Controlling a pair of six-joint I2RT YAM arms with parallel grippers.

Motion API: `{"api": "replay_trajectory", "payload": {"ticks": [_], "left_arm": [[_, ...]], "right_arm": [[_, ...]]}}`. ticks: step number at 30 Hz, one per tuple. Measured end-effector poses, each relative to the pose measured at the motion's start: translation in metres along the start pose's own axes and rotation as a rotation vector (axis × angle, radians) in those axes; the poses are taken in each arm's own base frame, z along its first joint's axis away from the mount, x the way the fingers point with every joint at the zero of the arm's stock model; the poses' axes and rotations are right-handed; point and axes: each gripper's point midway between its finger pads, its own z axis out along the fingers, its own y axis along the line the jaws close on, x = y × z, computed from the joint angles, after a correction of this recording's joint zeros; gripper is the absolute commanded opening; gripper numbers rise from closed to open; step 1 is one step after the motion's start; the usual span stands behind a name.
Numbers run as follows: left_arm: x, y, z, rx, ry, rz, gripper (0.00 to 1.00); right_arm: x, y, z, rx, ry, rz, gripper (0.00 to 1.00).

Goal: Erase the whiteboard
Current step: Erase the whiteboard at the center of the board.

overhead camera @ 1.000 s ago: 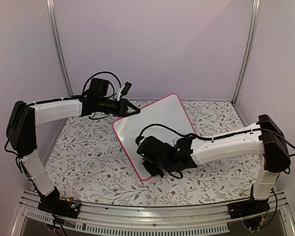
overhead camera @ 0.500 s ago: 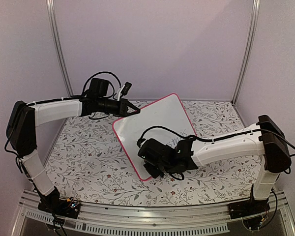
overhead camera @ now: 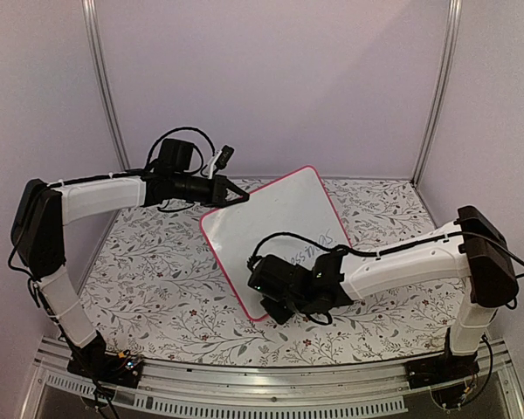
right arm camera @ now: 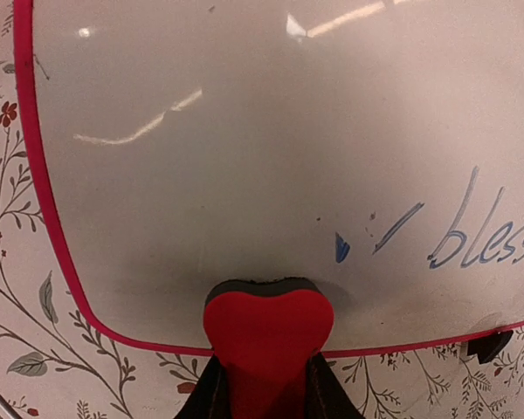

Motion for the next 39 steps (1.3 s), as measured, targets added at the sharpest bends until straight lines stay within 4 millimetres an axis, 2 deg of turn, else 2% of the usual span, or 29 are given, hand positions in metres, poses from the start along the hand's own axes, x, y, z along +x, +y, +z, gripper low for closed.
{"api": "replay_trajectory", "payload": {"ticks": [10,13,17,21,26,31,39], "left_arm": [[0.0,0.0,0.0,0.002,0.001,-0.002,0.0],[0.0,0.0,0.0,0.001,0.001,-0.002,0.0],[0.0,0.0,0.0,-0.001,0.001,-0.002,0.0],[0.0,0.0,0.0,-0.001,0.001,-0.002,0.0],[0.0,0.0,0.0,-0.001,0.001,-0.001,0.0],[0.0,0.0,0.0,-0.002,0.001,0.0,0.0],[0.0,0.0,0.0,-0.002,0.001,0.0,0.0]], "right_arm": [[0.01,-0.008,-0.007,0.026,0.056,-0.039,0.0],[-0.007,-0.016,-0.023,0.042,0.014,-0.043,0.0],[-0.051,-0.029,-0.056,0.051,-0.106,0.001,0.0],[-0.076,-0.042,-0.068,0.079,-0.173,0.027,0.0],[-0.08,-0.046,-0.054,0.112,-0.164,0.007,0.0],[-0.075,-0.051,-0.035,0.129,-0.132,-0.005,0.0],[-0.073,-0.049,-0.026,0.095,-0.126,0.01,0.0]]}}
